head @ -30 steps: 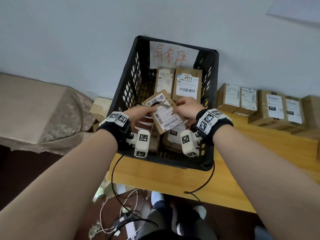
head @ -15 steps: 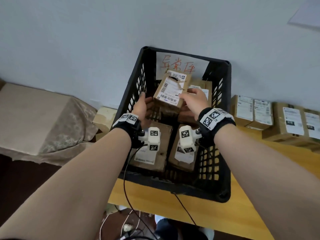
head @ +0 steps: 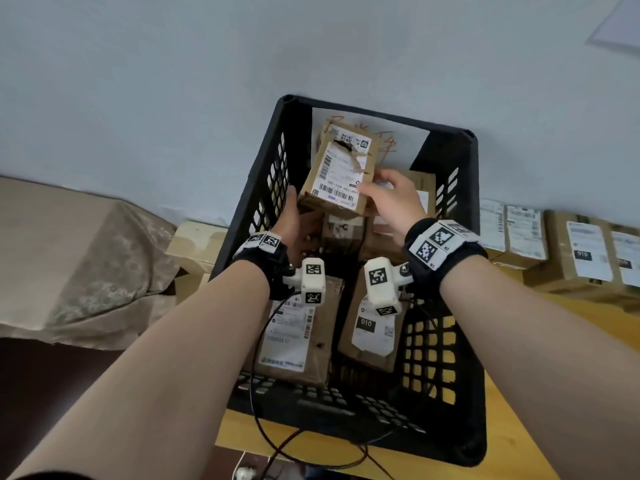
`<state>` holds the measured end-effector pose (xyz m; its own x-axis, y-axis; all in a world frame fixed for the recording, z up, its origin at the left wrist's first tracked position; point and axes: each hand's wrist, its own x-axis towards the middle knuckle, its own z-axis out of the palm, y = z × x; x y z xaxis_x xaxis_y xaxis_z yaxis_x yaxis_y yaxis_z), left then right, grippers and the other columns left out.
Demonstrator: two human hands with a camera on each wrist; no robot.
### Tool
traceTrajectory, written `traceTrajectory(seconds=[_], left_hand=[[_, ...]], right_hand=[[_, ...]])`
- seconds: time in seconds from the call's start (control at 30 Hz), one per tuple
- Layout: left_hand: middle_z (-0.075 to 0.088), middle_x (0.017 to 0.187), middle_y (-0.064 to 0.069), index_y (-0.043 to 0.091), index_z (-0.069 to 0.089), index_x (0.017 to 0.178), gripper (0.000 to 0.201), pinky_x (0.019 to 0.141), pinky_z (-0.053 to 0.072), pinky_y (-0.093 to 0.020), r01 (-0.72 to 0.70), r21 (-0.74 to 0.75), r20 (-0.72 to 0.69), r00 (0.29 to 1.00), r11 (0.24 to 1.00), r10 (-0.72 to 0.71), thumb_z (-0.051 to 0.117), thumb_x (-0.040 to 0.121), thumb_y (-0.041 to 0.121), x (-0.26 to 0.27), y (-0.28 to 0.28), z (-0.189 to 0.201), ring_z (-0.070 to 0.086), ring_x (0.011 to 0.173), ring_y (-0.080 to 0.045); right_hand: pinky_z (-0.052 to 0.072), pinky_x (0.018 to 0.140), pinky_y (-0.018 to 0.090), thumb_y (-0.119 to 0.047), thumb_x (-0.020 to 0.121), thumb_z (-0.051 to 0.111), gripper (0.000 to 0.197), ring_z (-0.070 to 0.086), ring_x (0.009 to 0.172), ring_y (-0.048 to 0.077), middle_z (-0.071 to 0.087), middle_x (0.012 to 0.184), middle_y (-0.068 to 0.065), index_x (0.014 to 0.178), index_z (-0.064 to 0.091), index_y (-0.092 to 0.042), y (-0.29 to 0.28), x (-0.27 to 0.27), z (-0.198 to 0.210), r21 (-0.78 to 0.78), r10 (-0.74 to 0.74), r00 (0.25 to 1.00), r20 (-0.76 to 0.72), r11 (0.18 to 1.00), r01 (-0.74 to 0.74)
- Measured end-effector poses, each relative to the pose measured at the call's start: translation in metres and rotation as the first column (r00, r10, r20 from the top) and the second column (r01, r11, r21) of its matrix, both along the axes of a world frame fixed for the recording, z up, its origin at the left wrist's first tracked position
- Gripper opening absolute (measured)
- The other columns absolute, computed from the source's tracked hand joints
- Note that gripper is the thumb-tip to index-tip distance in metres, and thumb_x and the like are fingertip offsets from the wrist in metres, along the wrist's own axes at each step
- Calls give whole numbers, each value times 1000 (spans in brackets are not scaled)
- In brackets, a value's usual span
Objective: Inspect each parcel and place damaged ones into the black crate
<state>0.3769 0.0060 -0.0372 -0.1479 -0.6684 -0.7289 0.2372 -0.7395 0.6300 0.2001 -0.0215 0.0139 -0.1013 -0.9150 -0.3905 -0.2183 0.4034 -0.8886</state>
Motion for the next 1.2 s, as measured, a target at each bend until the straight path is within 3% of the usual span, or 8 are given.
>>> traceTrajectory(seconds=[0.2, 0.33, 0.47, 0.63, 0.83, 0.93, 1.03, 1.2], left_hand=[[73, 126, -9, 22, 62, 142, 95, 71, 46, -41, -261, 22, 49, 964, 965, 260, 14, 92, 87, 1, 2, 4, 61, 120, -31], [68, 130, -6, 30, 56, 147, 86, 102, 48, -55, -404, -3, 17, 914, 915, 404, 26, 91, 88, 0, 14, 13, 62, 120, -27], [61, 142, -6, 31, 52, 149, 88, 98, 40, -53, -420, -54, 61, 904, 906, 423, 30, 88, 90, -6, 32, 19, 57, 129, -29], [68, 131, -1, 23, 54, 142, 103, 96, 54, -50, -367, -102, 197, 904, 925, 380, 81, 60, 79, -4, 43, 15, 61, 126, -25], [75, 118, -4, 22, 66, 130, 51, 101, 52, -46, -360, -27, 133, 923, 933, 360, 58, 95, 58, -4, 29, -3, 70, 110, -23], [73, 121, -11, 20, 64, 132, 48, 87, 56, -40, -388, -6, 94, 917, 922, 387, 52, 101, 55, -6, 26, -15, 70, 108, -27], [71, 124, -16, 15, 63, 134, 50, 86, 56, -41, -410, 0, 82, 909, 912, 409, 45, 106, 53, -8, 25, -19, 69, 110, -31], [72, 114, -20, 9, 62, 130, 51, 93, 56, -50, -447, 52, 61, 894, 893, 444, 39, 109, 50, -8, 17, -25, 69, 102, -36]], right_hand=[[47, 52, 10, -11, 101, 61, 41, 61, 79, 2, 65, 104, -7, 142, 54, -12, -8, 16, -8, 50, 29, 999, 32, 998, -31], [53, 70, 20, -7, 101, 58, 39, 61, 83, 8, 65, 103, -4, 140, 56, -12, -8, 27, -12, 95, 77, 997, -14, 993, -76], [59, 93, 41, -12, 97, 67, 47, 68, 104, 21, 66, 125, 4, 142, 54, -15, -3, 42, -13, 137, 187, 979, -85, 975, -175], [58, 96, 46, -11, 94, 70, 13, 70, 100, 23, 71, 100, 0, 93, 65, -22, -6, 43, -17, 143, 248, 957, -152, 963, -227], [63, 85, 43, -15, 91, 78, 24, 71, 84, 20, 68, 84, -6, 78, 62, -27, -8, 37, -20, 161, 297, 942, -158, 949, -272], [59, 69, 33, -20, 92, 78, 16, 64, 71, 19, 66, 81, -6, 84, 65, -22, -10, 36, -26, 178, 366, 908, -203, 926, -333], [58, 80, 36, -27, 88, 82, 26, 67, 82, 20, 65, 89, -5, 104, 63, -19, -13, 42, -31, 203, 410, 874, -259, 908, -366], [53, 76, 33, -25, 86, 85, 27, 65, 81, 19, 65, 87, -3, 82, 58, -23, -20, 48, -37, 229, 455, 844, -284, 887, -401]])
